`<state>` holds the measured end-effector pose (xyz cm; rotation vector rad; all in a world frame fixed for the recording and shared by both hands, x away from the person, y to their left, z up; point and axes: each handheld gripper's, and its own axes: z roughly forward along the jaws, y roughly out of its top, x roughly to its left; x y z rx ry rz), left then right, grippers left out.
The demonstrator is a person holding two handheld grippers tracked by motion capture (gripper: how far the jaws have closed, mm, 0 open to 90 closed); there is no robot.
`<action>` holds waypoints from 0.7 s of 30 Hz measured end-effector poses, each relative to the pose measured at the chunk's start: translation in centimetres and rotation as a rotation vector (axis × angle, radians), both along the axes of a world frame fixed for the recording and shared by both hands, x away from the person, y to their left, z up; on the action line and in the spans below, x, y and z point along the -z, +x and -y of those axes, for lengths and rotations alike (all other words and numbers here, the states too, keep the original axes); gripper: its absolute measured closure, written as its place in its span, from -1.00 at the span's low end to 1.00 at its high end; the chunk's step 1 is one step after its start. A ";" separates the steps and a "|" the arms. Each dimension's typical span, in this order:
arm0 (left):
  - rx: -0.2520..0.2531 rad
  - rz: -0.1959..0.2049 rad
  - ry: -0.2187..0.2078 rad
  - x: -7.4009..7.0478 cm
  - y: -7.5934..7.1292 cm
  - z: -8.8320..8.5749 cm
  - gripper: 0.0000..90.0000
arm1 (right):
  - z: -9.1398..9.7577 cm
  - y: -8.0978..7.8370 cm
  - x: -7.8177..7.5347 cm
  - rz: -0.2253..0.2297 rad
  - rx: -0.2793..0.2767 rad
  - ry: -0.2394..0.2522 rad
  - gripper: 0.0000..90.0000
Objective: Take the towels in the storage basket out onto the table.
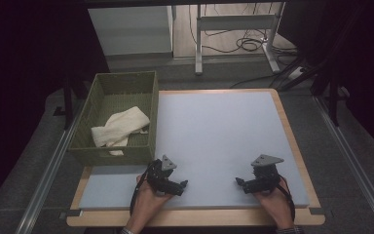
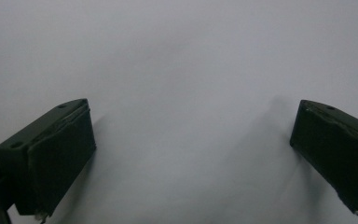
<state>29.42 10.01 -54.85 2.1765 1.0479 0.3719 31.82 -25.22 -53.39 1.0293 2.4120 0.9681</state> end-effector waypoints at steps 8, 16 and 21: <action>0.000 -0.002 -0.002 0.0 0.0 0.0 -1.00 | 0.0 0.0 0.0 0.001 0.000 0.000 -0.91; 0.000 -0.002 -0.006 0.0 0.0 -0.1 -1.00 | 0.0 0.0 0.0 0.001 -0.001 0.001 -0.91; 0.000 -0.003 -0.007 0.0 0.0 -0.1 -1.00 | 0.0 0.0 0.0 0.003 -0.001 0.003 -0.90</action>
